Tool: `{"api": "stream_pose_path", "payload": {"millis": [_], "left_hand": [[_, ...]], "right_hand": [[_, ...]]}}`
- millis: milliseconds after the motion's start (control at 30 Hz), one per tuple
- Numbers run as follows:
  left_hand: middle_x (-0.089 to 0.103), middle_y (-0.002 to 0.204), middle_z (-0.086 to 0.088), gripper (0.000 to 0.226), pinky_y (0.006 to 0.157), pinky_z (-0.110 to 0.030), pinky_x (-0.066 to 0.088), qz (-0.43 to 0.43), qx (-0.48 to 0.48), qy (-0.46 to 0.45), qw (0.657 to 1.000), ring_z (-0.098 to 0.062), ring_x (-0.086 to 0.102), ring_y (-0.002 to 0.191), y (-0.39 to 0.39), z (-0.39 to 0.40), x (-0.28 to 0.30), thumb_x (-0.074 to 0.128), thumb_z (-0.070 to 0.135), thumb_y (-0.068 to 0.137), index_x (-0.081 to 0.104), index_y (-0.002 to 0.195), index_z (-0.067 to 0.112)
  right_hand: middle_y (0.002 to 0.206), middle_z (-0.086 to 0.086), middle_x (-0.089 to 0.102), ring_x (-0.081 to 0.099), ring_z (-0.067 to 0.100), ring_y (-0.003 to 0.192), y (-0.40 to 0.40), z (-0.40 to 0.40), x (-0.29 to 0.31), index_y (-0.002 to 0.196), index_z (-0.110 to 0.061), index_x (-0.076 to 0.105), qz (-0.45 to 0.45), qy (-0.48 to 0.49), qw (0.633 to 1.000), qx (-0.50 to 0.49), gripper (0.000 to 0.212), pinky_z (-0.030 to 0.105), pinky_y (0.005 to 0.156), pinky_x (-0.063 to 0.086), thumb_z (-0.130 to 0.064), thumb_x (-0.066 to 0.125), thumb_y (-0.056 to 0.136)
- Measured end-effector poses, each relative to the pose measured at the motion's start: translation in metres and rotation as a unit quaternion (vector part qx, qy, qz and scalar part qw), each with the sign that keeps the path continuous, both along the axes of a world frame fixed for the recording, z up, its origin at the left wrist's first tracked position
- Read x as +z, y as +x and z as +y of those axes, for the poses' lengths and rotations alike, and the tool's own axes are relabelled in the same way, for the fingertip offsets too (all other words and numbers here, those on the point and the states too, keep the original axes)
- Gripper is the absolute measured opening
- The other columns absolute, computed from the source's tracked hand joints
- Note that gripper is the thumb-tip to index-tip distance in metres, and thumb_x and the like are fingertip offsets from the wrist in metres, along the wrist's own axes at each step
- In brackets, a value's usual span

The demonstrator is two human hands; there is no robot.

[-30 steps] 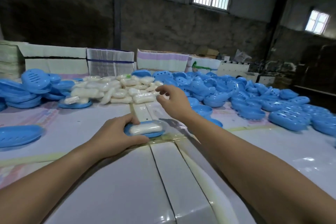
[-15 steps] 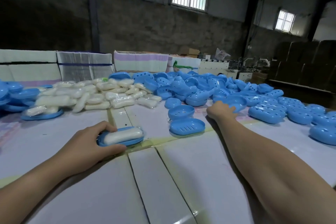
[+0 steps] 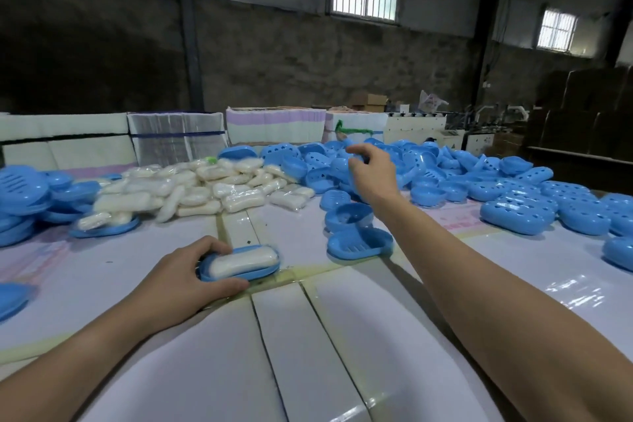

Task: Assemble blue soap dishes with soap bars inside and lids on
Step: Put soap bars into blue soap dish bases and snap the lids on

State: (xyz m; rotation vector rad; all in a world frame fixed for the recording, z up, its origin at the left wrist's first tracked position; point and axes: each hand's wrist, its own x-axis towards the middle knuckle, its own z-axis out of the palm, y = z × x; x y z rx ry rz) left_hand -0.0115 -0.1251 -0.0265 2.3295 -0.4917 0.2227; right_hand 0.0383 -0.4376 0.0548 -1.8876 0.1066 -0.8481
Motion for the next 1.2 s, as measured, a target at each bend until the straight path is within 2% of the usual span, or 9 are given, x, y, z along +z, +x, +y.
{"api": "stream_pose_path", "payload": {"millis": [67,133,233,433,667,733,867,1000,1200], "left_hand": [[0.067,0.1,0.015,0.046,0.069,-0.018,0.046,0.003,-0.002,-0.008,1.0,-0.001,0.063,0.085,0.0,0.001,0.0,0.088,0.049,0.066,0.06,0.101,0.04],[0.065,0.101,0.016,0.054,0.067,-0.014,0.044,0.004,0.008,-0.027,1.0,0.003,0.062,0.084,0.0,0.0,0.001,0.09,0.047,0.065,0.056,0.105,0.038],[0.062,0.102,0.018,0.069,0.062,-0.009,0.04,0.013,0.039,-0.062,0.997,0.007,0.06,0.084,0.0,0.002,0.002,0.092,0.044,0.063,0.048,0.115,0.035],[0.064,0.104,0.015,0.069,0.071,-0.02,0.048,0.019,0.055,-0.105,0.993,-0.001,0.063,0.09,0.001,0.006,0.002,0.095,0.042,0.059,0.051,0.112,0.036],[0.067,0.105,0.008,0.068,0.079,-0.036,0.061,0.035,0.053,-0.167,0.984,-0.01,0.068,0.091,0.0,0.008,0.006,0.097,0.032,0.054,0.057,0.109,0.037],[0.068,0.107,0.005,0.073,0.079,-0.039,0.062,0.041,0.045,-0.188,0.98,-0.012,0.07,0.091,-0.002,0.009,0.008,0.097,0.03,0.052,0.056,0.112,0.038],[0.069,0.108,0.004,0.078,0.058,-0.014,0.053,0.032,0.019,-0.243,0.969,0.0,0.071,0.085,-0.005,0.012,0.01,0.099,0.025,0.056,0.056,0.12,0.036],[0.075,0.112,-0.001,0.078,0.074,-0.02,0.059,0.042,-0.007,-0.32,0.947,-0.009,0.074,0.094,-0.006,0.015,0.01,0.095,0.013,0.062,0.055,0.127,0.027],[0.071,0.122,0.017,0.052,0.079,-0.016,0.055,0.029,-0.078,-0.315,0.945,-0.006,0.07,0.108,-0.009,0.011,0.01,0.08,0.009,0.083,0.062,0.127,0.03]], "right_hand": [[0.102,0.007,0.063,0.055,0.012,0.07,-0.01,0.032,0.016,0.112,-0.02,0.066,0.053,0.165,0.96,0.219,0.027,0.022,0.051,0.046,-0.006,0.05,0.096],[0.096,0.01,0.061,0.054,0.015,0.071,-0.018,0.062,0.018,0.109,-0.017,0.068,0.124,0.285,0.86,0.404,0.028,0.024,0.05,0.046,-0.004,0.047,0.097],[0.105,0.011,0.058,0.053,0.017,0.076,-0.02,0.095,-0.001,0.112,-0.014,0.068,0.204,0.302,0.794,0.486,0.03,0.025,0.057,0.046,-0.005,0.044,0.096],[0.114,-0.005,0.062,0.055,0.0,0.073,-0.018,0.104,-0.037,0.121,-0.034,0.066,0.227,-0.078,0.913,0.33,0.027,0.014,0.058,0.042,-0.033,0.051,0.098],[0.135,-0.015,0.049,0.049,0.004,0.116,-0.022,0.101,-0.045,0.146,-0.04,0.041,0.2,-0.317,0.857,0.352,0.076,0.015,0.087,0.04,-0.05,0.07,0.076],[0.134,-0.015,0.051,0.051,0.004,0.112,-0.023,0.1,-0.045,0.145,-0.046,0.038,0.195,-0.332,0.849,0.362,0.081,0.022,0.088,0.044,-0.05,0.071,0.071],[0.135,-0.017,0.053,0.052,0.0,0.116,-0.026,0.105,-0.047,0.139,-0.053,0.042,0.156,-0.245,0.869,0.401,0.076,0.02,0.09,0.044,-0.046,0.076,0.072],[0.133,-0.013,0.056,0.06,0.016,0.111,-0.027,0.111,-0.051,0.145,-0.046,0.039,0.145,-0.201,0.873,0.421,0.079,0.033,0.096,0.052,-0.039,0.078,0.076],[0.131,-0.01,0.059,0.061,0.021,0.112,-0.027,0.11,-0.052,0.146,-0.038,0.042,0.134,-0.16,0.87,0.448,0.073,0.025,0.09,0.055,-0.026,0.077,0.083]]}}
